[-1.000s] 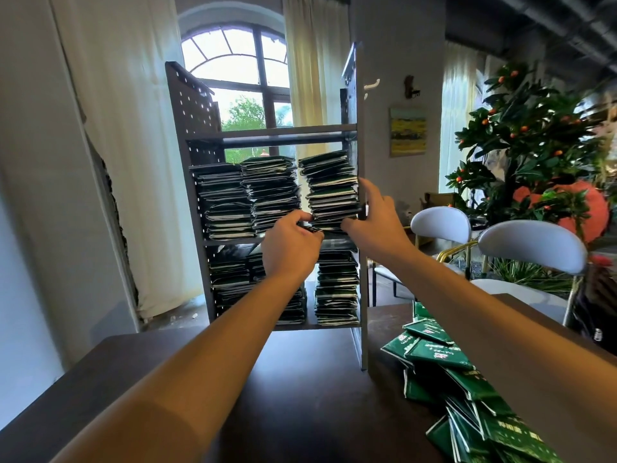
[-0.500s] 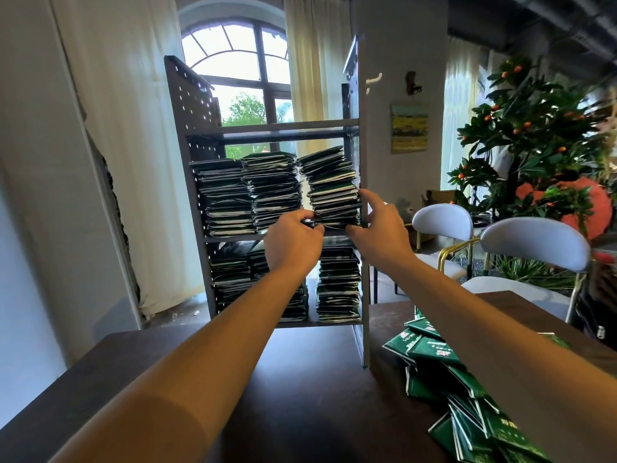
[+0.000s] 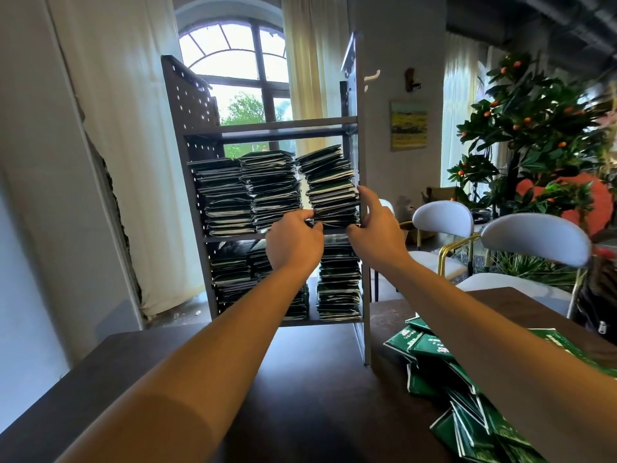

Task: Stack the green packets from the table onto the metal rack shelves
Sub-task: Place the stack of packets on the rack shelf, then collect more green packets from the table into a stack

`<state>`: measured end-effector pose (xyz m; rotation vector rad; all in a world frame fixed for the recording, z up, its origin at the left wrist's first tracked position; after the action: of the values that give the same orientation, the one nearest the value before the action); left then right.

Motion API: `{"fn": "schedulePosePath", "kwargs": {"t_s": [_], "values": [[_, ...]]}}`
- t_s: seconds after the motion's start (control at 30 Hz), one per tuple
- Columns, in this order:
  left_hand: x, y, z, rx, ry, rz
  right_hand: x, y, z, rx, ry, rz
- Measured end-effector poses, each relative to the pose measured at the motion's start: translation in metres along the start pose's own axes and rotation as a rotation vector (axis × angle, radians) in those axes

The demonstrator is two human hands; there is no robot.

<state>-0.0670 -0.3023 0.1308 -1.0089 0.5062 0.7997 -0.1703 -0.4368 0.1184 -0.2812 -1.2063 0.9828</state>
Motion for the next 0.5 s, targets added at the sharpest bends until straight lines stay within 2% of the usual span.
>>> {"fn": "schedulePosePath", "kwargs": {"t_s": [0.23,0.5], "values": [[-0.001,0.007,0.005,0.014,0.015,-0.014,0.004,0.013,0.008,-0.013,-0.039,-0.045],[0.007,0.032,0.029,-0.054,0.092,-0.006,0.012,0.046,0.02,0.034,-0.059,-0.094]]}}
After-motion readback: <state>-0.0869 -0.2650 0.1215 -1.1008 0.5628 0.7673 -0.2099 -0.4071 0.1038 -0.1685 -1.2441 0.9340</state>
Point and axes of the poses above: each hand's wrist, its own y-axis away from the middle knuckle, its own z-axis out of the back of the hand, x = y × z, the point moved 9 cm from there along -y, towards the middle knuckle, and after that the axes turned 6 degrees about z, right-handed, at the moved point
